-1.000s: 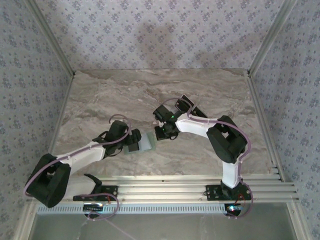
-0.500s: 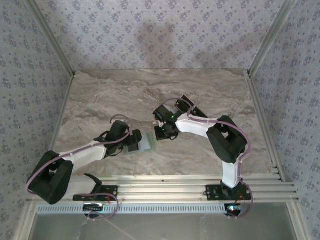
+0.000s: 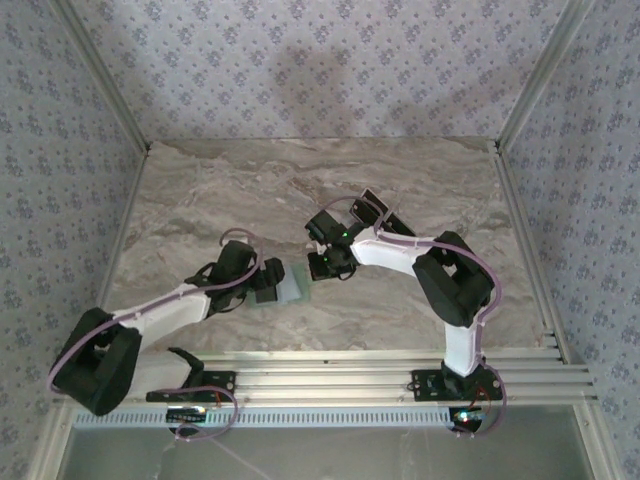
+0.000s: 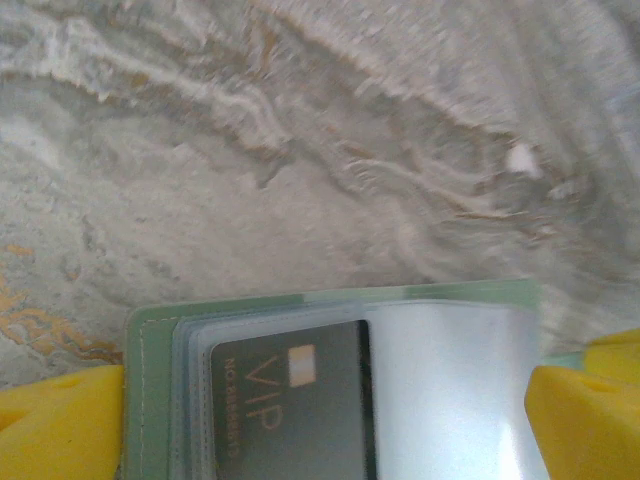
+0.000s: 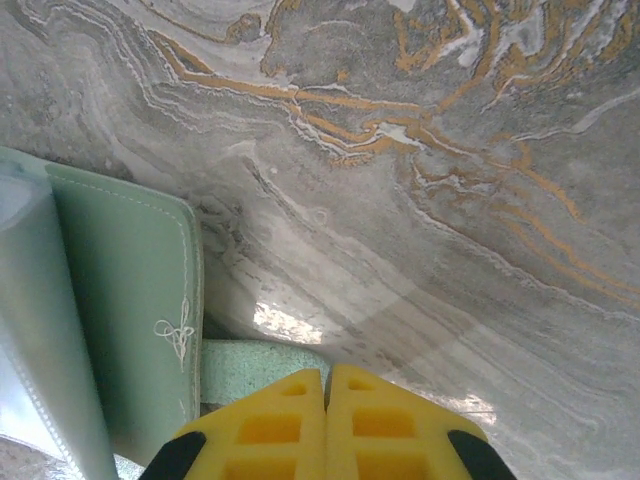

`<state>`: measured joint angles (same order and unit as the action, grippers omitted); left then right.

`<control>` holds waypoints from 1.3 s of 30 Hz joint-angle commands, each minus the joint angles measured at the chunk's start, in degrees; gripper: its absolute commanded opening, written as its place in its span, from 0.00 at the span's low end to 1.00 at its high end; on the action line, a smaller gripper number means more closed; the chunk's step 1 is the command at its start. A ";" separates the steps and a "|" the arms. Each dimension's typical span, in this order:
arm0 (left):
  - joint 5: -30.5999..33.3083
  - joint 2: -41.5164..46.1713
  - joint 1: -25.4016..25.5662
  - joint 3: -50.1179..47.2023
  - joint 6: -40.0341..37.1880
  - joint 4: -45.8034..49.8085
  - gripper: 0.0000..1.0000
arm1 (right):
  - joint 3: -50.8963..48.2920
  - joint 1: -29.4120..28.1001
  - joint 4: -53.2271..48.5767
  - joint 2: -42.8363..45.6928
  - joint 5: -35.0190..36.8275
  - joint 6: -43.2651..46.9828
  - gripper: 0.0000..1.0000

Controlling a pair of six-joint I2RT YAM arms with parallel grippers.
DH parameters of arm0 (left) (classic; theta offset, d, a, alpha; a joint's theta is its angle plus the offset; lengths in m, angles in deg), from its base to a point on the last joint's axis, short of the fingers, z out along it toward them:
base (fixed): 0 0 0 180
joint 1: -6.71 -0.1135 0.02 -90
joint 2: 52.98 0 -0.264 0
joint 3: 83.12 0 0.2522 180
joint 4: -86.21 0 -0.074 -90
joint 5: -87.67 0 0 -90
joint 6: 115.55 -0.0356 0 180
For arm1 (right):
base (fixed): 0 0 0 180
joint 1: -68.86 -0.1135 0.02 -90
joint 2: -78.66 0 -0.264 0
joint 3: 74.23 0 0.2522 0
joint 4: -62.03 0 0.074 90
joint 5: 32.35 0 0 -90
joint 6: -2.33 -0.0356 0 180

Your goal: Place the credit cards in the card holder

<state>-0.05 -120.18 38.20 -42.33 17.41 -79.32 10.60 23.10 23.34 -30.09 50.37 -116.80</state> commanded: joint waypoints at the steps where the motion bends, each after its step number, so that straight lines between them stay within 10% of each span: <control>1: -2.07 3.99 -0.29 0.13 2.51 0.56 1.00 | -0.41 -0.41 0.93 -1.00 -1.49 -1.06 0.02; 20: 1.09 -2.14 11.15 3.84 11.03 -10.44 1.00 | -2.25 0.88 4.31 -0.94 -3.83 -3.35 0.02; 39: 11.15 -0.46 12.89 2.55 12.79 -4.69 1.00 | -7.81 1.99 2.45 11.41 -2.58 -4.58 0.40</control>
<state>7.91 -123.57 50.99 -40.06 30.66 -86.68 3.48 24.92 28.15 -23.25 46.47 -120.93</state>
